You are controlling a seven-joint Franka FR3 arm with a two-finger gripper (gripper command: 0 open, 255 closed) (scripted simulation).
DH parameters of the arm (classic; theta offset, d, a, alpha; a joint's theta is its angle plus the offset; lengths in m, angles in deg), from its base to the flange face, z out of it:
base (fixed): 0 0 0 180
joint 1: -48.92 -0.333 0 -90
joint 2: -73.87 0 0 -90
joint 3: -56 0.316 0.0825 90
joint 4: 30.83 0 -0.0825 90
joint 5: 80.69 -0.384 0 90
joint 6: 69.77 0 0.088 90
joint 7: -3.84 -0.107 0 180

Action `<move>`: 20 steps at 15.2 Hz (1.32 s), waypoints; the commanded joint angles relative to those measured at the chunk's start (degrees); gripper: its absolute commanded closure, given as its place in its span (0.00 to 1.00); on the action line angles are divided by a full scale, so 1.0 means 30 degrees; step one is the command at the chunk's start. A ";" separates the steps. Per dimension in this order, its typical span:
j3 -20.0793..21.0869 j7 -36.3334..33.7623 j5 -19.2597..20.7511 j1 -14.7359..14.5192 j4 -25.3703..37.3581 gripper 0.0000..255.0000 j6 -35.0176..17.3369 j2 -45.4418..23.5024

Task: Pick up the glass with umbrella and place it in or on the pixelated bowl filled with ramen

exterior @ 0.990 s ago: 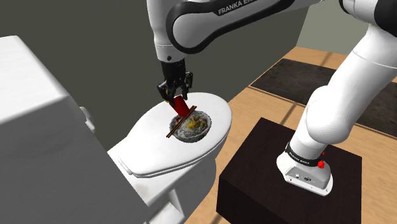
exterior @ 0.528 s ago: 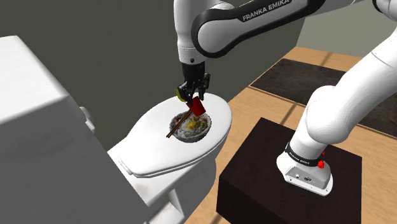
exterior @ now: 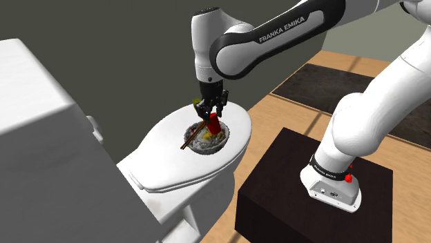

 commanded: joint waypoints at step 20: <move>-0.0168 0.0037 -0.0039 -0.0011 0.1410 0.00 0.1949 0.0565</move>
